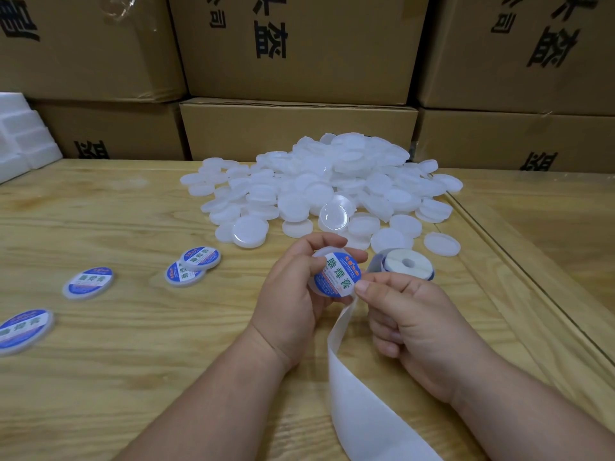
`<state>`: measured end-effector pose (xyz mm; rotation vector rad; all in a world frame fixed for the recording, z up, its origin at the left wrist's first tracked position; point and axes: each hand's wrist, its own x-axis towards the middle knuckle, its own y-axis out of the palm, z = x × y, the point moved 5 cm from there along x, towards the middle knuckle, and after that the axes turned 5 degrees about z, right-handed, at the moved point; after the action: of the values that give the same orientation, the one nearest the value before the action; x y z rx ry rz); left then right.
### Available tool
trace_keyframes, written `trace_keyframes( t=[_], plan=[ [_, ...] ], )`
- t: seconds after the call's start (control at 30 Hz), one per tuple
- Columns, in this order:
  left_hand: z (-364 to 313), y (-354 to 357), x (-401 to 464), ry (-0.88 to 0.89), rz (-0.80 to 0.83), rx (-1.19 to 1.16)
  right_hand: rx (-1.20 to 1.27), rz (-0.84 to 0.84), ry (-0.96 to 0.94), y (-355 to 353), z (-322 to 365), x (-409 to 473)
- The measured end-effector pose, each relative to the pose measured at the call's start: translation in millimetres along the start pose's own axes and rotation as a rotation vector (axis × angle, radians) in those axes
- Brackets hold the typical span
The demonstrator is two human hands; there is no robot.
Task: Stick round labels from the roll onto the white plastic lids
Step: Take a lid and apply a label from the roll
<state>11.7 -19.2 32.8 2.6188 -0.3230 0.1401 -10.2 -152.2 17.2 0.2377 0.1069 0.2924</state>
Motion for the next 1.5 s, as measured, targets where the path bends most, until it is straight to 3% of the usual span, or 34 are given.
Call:
trace_keyframes(
  t=[1.27,1.5],
  plan=[
    [-3.6,-1.5,-3.2,0.053,-0.02,0.048,0.015,-0.04,0.014,0.4,0.4,-0.9],
    [-5.9,1.1,-7.6,0.108,-0.046,0.247,0.019,-0.037,0.009,1.7,2.3,-1.1]
  ],
)
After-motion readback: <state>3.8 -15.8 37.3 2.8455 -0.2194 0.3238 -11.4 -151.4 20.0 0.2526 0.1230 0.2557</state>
